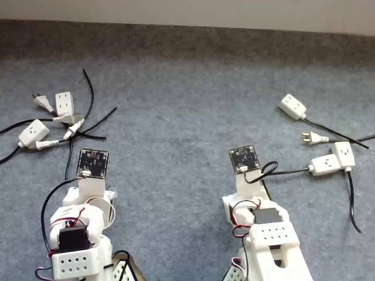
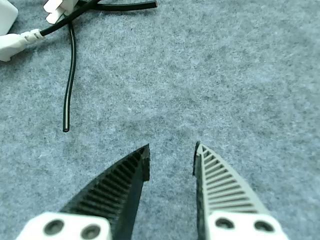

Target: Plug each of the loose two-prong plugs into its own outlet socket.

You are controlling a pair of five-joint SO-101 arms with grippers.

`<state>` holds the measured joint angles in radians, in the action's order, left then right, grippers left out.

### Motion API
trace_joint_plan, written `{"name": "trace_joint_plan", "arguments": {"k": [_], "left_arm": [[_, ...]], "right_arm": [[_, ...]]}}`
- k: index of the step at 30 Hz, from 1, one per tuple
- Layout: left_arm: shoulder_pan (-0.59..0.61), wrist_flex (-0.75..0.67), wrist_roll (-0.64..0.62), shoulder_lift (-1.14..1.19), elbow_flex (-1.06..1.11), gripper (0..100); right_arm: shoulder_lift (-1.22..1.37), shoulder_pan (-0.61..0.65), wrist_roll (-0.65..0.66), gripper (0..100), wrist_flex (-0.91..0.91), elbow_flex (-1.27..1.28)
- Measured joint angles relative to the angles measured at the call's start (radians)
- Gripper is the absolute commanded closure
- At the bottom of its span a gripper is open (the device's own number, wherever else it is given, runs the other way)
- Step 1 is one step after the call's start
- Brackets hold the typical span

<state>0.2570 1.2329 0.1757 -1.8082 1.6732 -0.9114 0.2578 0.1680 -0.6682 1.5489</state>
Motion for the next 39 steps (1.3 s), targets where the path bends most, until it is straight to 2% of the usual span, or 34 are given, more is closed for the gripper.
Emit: {"name": "trace_joint_plan", "arguments": {"k": [7,9,14,18,21,25,29,32,39], "left_arm": [[0.0,-0.025,0.0,0.0,0.0,85],[0.0,-0.025,0.0,0.0,0.0,85],[0.0,-0.025,0.0,0.0,0.0,85],[0.0,-0.025,0.0,0.0,0.002,85],[0.0,-0.025,0.0,0.0,0.002,85],[0.0,-0.025,0.0,0.0,0.002,85],[0.0,-0.025,0.0,0.0,0.002,85],[0.0,-0.025,0.0,0.0,0.002,85],[0.0,-0.025,0.0,0.0,0.002,85]], "right_arm": [[0.002,0.015,0.0,90.6,0.026,-0.005],[0.009,-0.023,0.0,90.6,0.029,-0.034],[0.015,-0.267,-0.011,90.6,0.021,-0.215],[0.023,-0.473,-0.14,90.6,-0.097,-0.459],[0.026,-0.582,-0.196,90.1,-0.189,-0.64],[0.058,-0.663,-0.242,80.0,-0.259,-0.784],[0.232,-0.695,-0.348,78.2,-0.279,-0.867],[0.442,-0.7,-0.37,78.2,-0.304,-0.991],[0.965,-0.703,-0.376,78.2,-0.493,-1.475]]}}
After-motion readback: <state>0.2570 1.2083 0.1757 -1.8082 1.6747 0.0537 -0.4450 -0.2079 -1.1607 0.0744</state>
